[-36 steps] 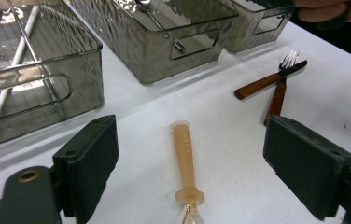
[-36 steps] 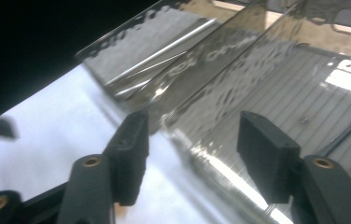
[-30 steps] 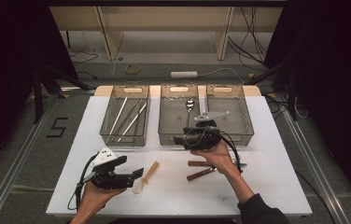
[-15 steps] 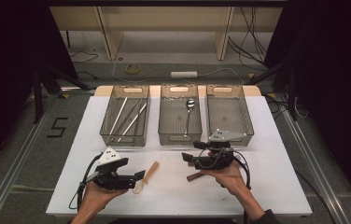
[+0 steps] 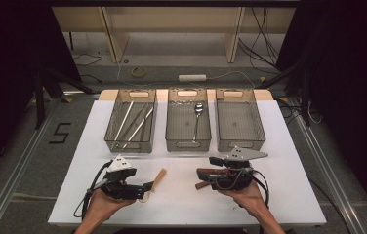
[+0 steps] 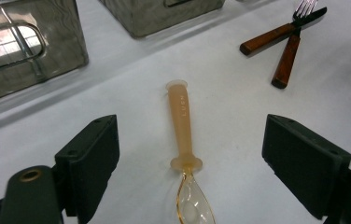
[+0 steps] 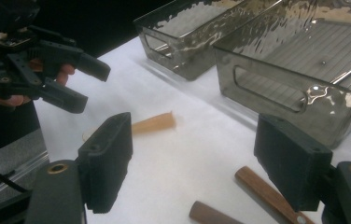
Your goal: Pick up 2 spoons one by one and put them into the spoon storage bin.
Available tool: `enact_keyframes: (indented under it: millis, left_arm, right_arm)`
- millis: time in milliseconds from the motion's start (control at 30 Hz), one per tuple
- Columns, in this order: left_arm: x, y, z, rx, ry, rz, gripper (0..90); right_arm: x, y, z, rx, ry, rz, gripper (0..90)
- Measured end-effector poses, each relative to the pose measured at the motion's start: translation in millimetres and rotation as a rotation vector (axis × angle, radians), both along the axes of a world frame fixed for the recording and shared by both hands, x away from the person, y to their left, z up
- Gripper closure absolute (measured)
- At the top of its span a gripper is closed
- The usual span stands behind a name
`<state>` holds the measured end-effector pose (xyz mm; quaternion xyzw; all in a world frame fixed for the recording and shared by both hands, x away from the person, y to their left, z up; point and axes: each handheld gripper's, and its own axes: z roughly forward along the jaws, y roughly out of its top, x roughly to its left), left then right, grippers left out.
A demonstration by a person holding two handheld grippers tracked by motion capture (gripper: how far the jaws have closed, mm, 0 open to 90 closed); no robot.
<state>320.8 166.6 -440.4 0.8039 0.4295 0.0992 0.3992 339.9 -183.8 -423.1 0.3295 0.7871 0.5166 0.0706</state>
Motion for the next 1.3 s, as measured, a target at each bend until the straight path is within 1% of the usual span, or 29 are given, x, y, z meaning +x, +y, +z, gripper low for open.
enact_keyframes:
  millis: [33, 67, 133, 233, 267, 400, 633, 833, 933, 1000, 1100, 1267, 1300]
  left_arm:
    - [0.3, -0.8, -0.3, 0.002, 0.007, 0.000, 18.5]
    - [0.7, -1.4, -0.3, 0.013, 0.017, -0.007, 18.5]
    - [1.1, -2.9, -1.0, 0.022, 0.024, -0.007, 19.1]
    - [2.9, -4.9, -2.0, 0.049, 0.045, -0.015, 20.5]
    - [3.3, -6.2, -2.8, 0.050, 0.052, -0.013, 20.8]
    - [5.7, -9.7, -4.5, 0.079, 0.083, -0.026, 21.7]
    - [9.1, -16.6, -7.2, 0.117, 0.119, -0.028, 25.1]
    - [13.6, -23.5, -10.5, 0.168, 0.145, -0.040, 30.7]
    - [17.5, -26.6, -12.7, 0.177, 0.166, -0.051, 34.0]
    - [21.1, -28.5, -14.4, 0.186, 0.173, -0.049, 35.8]
    - [26.2, -32.0, -17.4, 0.194, 0.187, -0.063, 39.8]
    - [34.3, -37.5, -24.1, 0.237, 0.214, -0.075, 46.6]
    - [35.1, -38.5, -25.4, 0.234, 0.219, -0.074, 47.8]
  right_arm:
    - [-1.2, -1.0, -0.7, -0.002, 0.001, -0.001, 29.0]
    - [-2.0, -1.9, -1.6, -0.003, 0.001, -0.004, 29.0]
    - [-4.0, -3.7, -2.9, -0.008, 0.007, -0.008, 29.0]
    - [-6.3, -6.0, -4.4, -0.014, 0.004, -0.010, 28.9]
    - [-7.4, -6.5, -4.5, -0.018, 0.005, -0.013, 28.9]
    - [-10.6, -7.9, -5.8, -0.021, 0.002, -0.010, 28.8]
    - [-15.2, -10.3, -7.5, -0.025, 0.006, -0.007, 28.7]
    - [-18.3, -10.9, -8.4, -0.032, 0.002, 0.000, 28.7]
    - [-19.9, -11.0, -9.0, -0.038, 0.006, 0.001, 28.7]
    - [-20.6, -11.3, -9.6, -0.041, 0.008, 0.002, 28.7]
    - [-21.4, -11.5, -10.0, -0.043, 0.009, 0.003, 28.7]
    - [-22.1, -11.3, -10.0, -0.045, 0.007, 0.008, 28.7]
    - [-22.4, -11.3, -9.8, -0.044, 0.007, 0.009, 28.7]
